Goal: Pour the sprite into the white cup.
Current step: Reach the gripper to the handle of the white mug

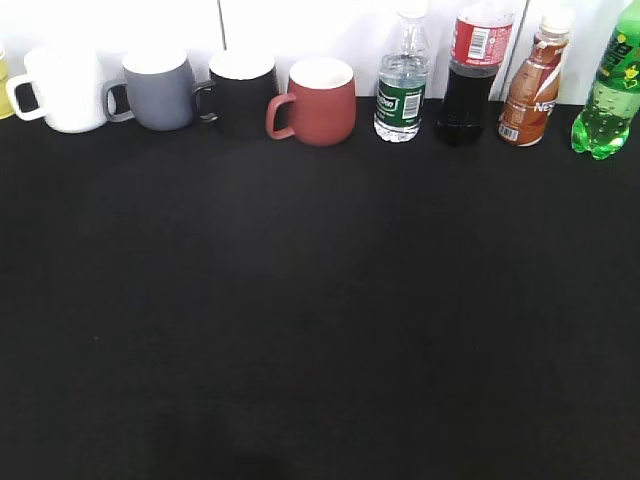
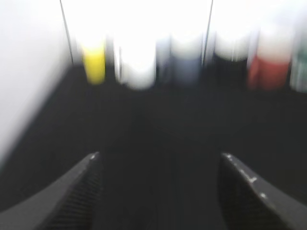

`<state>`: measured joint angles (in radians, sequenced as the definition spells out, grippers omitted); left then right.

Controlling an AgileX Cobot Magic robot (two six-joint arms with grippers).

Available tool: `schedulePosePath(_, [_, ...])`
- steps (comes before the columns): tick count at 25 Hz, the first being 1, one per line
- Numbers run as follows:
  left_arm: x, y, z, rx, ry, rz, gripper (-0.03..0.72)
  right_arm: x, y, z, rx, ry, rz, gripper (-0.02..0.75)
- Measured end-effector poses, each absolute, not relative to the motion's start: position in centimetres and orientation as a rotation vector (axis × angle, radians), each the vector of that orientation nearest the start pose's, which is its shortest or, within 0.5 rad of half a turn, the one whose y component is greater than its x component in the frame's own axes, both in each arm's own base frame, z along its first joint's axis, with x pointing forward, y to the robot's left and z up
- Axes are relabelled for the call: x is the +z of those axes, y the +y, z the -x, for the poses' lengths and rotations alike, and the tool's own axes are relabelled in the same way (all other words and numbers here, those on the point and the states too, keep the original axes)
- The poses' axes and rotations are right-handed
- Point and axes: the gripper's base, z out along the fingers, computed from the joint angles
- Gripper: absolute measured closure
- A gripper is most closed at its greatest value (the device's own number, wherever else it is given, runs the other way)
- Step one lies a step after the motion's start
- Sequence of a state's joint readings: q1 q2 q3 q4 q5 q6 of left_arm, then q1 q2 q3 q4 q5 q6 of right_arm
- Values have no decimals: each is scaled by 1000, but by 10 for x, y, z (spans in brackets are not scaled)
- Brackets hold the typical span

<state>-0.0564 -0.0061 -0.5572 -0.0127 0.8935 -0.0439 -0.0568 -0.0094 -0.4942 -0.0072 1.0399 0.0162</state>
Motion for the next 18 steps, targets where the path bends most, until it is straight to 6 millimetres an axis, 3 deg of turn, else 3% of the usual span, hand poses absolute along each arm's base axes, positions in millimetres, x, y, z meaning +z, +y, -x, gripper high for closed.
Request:
schedulePosePath(2, [321,0,-5,-75,1700,-11,136,277,0,5,-34,2019,-74,152])
schedulePosePath(5, [316,-2,-60,-39,1593,-31,138,277,0,5,-34,2019,-74,152])
schedulePosePath(7, [297,-6,-102,-40,1519,-54,139,277,0,5,-34,2019,-74,152])
schedulePosePath(11, [251,-11,-188,-76,1611,-18,145,277,0,5,-34,2019,-74,152])
schedulePosePath(15, [189,2,-250,-31,1759,171,146,277,0,5,-34,2019,-74,152])
schedulePosePath(18, [176,30,-308,41,1754,254,156,277,0,5,-34,2019,-74,152])
